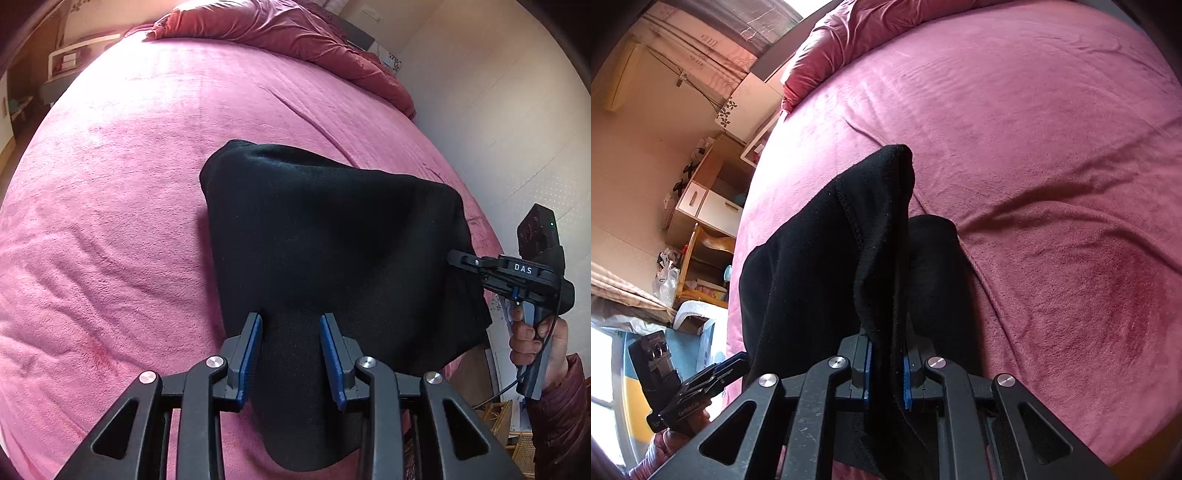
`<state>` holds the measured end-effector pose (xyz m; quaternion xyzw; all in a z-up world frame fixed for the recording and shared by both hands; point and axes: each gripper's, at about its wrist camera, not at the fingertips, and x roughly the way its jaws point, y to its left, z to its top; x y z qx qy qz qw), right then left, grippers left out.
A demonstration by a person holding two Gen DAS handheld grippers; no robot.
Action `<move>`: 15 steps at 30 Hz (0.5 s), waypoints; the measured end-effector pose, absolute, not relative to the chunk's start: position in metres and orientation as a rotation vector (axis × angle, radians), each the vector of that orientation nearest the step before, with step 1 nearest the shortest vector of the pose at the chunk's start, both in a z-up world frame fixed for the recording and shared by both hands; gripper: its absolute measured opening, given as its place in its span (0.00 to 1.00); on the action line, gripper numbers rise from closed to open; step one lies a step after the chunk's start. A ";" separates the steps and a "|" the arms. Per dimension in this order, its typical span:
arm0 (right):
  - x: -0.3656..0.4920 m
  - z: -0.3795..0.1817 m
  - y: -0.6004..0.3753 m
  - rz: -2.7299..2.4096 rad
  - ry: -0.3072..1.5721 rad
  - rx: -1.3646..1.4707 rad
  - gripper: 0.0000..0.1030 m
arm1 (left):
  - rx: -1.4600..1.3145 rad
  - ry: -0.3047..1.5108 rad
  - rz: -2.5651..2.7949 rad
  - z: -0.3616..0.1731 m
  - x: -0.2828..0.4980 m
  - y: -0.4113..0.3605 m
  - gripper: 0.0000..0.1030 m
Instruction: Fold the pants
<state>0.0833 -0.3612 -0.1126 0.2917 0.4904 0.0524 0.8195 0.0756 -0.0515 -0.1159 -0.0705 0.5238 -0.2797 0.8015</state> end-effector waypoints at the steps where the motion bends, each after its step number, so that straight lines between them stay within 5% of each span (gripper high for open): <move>1: 0.085 -0.117 -0.363 0.106 1.052 0.621 0.12 | -0.131 1.122 -0.600 -0.116 0.075 -0.055 0.32; 5: 0.087 -0.133 -0.367 0.105 1.059 0.675 0.14 | -0.090 1.140 -0.585 -0.124 0.074 -0.062 0.32; 9: 0.076 -0.125 -0.375 0.058 1.027 0.711 0.26 | -0.094 1.137 -0.586 -0.123 0.074 -0.061 0.32; 15: 0.022 -0.084 -0.393 0.011 0.925 0.750 0.26 | -0.121 1.136 -0.593 -0.124 0.075 -0.056 0.32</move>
